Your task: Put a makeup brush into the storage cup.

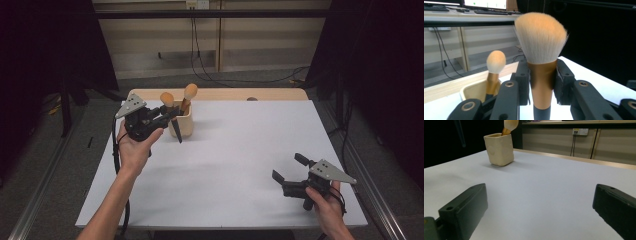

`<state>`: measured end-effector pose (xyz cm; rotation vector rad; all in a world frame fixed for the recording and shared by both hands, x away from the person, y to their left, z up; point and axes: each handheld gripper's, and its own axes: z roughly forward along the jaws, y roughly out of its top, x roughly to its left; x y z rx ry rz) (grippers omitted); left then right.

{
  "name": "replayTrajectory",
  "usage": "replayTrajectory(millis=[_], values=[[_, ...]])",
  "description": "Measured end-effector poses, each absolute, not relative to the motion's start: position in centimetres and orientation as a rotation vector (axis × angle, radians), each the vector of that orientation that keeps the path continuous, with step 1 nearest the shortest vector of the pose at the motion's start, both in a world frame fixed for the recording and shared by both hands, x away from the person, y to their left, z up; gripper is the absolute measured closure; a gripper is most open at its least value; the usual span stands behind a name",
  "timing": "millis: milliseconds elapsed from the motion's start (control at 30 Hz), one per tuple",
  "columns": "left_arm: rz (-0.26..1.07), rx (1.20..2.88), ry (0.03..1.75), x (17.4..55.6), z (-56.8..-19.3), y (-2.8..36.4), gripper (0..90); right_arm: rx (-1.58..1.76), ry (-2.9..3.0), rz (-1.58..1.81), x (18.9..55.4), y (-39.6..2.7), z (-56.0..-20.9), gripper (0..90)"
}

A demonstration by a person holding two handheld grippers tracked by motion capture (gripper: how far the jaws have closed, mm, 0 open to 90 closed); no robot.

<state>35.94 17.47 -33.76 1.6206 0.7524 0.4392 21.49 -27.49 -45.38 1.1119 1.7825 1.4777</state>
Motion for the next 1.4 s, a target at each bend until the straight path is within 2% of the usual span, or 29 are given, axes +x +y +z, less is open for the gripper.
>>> replayTrajectory(millis=[533,1400], values=[[0.481,1.614,0.770,39.0,-32.3,17.7,69.3,1.139,1.763,1.470,19.8,-28.2,-46.0,0.0],[0.545,1.597,0.787,42.7,-30.2,16.9,69.3,1.132,1.770,1.446,19.8,-28.6,-46.3,0.0]])
